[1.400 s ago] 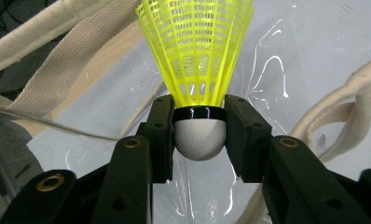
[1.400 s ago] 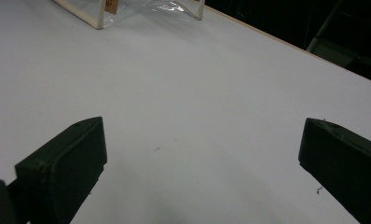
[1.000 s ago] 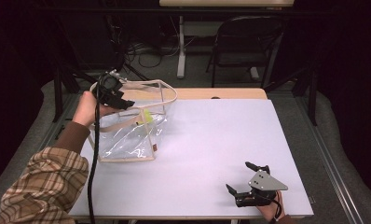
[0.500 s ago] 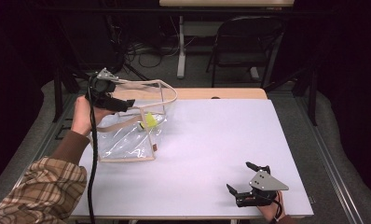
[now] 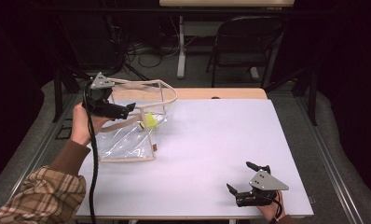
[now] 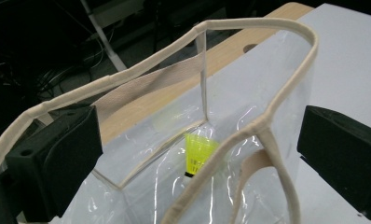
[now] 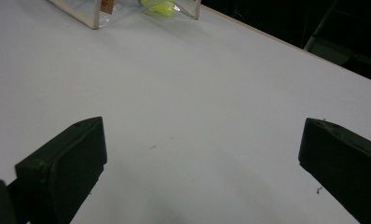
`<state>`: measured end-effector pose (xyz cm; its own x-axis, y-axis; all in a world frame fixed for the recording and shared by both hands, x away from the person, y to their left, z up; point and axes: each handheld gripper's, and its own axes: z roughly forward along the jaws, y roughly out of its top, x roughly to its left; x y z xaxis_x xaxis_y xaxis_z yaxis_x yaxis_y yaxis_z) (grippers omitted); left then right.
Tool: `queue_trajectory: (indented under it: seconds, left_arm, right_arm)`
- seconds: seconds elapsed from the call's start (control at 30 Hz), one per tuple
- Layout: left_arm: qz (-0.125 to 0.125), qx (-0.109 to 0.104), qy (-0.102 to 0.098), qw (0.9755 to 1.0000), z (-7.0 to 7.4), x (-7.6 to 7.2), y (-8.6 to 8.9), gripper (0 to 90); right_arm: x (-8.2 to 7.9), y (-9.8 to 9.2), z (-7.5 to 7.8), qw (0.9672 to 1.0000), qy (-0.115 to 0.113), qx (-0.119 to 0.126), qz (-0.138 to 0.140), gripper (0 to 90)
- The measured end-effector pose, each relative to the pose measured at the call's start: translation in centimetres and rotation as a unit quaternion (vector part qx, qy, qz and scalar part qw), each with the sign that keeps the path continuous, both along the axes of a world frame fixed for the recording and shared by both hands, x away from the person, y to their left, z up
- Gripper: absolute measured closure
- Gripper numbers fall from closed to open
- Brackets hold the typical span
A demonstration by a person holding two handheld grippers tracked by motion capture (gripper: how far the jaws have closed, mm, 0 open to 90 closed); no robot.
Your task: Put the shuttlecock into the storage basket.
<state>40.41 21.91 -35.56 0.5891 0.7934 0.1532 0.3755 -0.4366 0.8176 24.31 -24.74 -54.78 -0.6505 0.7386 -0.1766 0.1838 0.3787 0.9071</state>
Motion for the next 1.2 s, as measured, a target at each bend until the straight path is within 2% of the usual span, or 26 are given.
queue_trajectory:
  seconds: [0.67,0.73,0.83,1.2]
  left_arm:
    - [-0.021,-0.021,-0.036,0.9989,-1.2,-3.6,-0.6,0.0]
    - [-0.026,-0.026,-0.037,0.9986,-1.4,-4.0,-0.7,0.0]
    - [-0.032,-0.021,-0.029,0.9988,-1.8,-4.4,-1.0,0.0]
    - [-0.043,-0.036,-0.047,0.9973,-3.3,-6.6,-0.6,0.0]
  right_arm:
    - [-0.1,-0.1,0.1,1.0,0.002,0.001,0.003,0.6]
    - [0.0,0.0,0.1,1.0,0.003,0.001,0.003,0.6]
    - [-0.1,0.0,0.1,1.0,0.001,0.0,0.003,0.6]
    - [-0.1,-0.1,0.1,1.0,0.0,0.001,0.0,0.6]
